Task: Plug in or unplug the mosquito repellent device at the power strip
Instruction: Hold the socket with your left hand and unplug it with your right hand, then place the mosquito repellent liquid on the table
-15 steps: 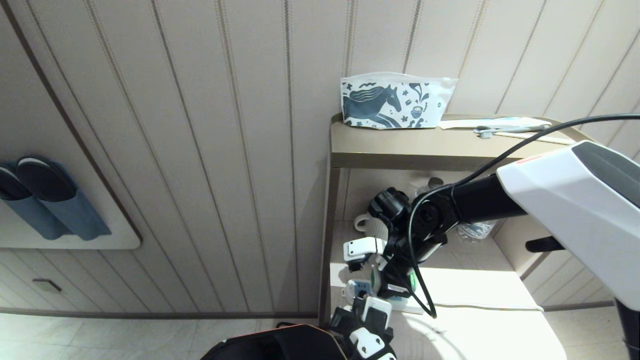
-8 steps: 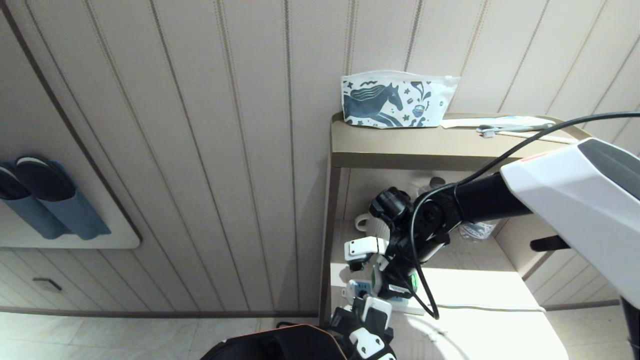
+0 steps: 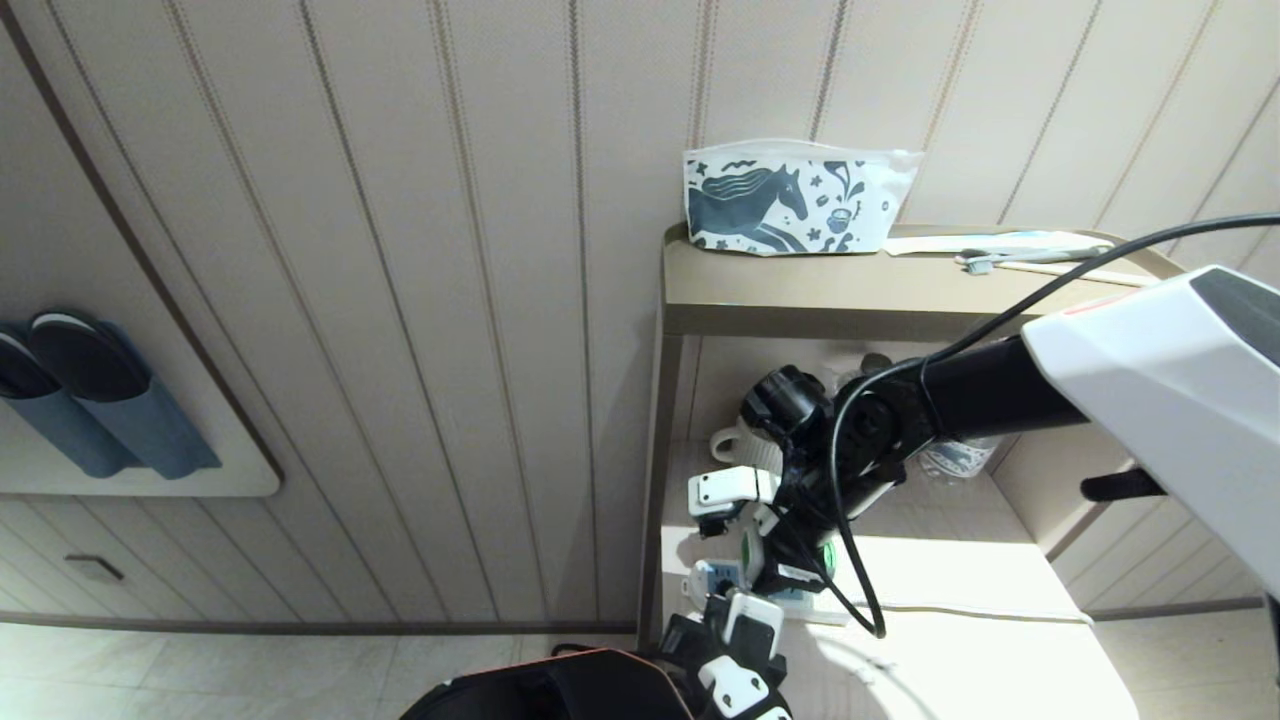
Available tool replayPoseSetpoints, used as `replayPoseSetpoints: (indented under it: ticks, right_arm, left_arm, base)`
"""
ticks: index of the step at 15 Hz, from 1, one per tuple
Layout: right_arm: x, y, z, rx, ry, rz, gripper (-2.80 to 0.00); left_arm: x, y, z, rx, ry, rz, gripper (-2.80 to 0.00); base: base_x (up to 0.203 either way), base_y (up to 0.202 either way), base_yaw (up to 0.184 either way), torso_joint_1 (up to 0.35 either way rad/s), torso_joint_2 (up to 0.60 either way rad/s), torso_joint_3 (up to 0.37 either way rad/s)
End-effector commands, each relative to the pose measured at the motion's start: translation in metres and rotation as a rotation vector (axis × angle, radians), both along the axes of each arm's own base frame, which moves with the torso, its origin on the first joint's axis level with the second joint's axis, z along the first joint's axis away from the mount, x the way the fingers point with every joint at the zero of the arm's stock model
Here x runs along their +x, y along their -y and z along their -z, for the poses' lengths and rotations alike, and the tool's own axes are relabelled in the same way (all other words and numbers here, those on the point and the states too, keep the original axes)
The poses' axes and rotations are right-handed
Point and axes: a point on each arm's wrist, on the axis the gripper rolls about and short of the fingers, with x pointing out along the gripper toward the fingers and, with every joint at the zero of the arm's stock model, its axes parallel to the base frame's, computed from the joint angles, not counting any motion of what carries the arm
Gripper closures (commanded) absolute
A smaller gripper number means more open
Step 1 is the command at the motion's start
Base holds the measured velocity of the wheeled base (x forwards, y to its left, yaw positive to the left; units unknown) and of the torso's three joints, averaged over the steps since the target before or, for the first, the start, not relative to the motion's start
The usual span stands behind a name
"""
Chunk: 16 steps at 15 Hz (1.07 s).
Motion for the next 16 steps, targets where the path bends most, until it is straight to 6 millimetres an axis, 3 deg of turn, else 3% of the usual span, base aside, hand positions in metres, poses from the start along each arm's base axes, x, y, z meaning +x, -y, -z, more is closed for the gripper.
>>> replayPoseSetpoints:
  ticks: [1, 7, 11, 16]
  right_arm:
    - [-0.002, 0.001, -0.01, 0.01, 0.024, -0.005, 0.0]
    - [-0.006, 0.004, -0.026, 0.028, 0.061, -0.002, 0.0]
    - [-0.007, 0.008, -0.035, 0.04, 0.085, 0.006, 0.0]
    - [-0.019, 0.018, -0.054, 0.062, 0.114, 0.03, 0.0]
  left_arm:
    - [0.0, 0.0, -0.001, -0.007, 0.004, -0.005, 0.0]
    - [0.0, -0.001, -0.001, -0.009, 0.006, -0.008, 0.0]
    - [0.003, -0.002, -0.017, -0.041, 0.02, -0.023, 0.0]
    - [0.01, -0.02, -0.066, -0.109, 0.07, -0.068, 0.0]
  base:
    - [0.0, 0.0, 0.0, 0.0, 0.0, 0.0]
    - [0.0, 0.0, 0.0, 0.0, 0.0, 0.0]
    - [0.0, 0.0, 0.0, 0.0, 0.0, 0.0]
    - [0.0, 0.0, 0.0, 0.0, 0.0, 0.0]
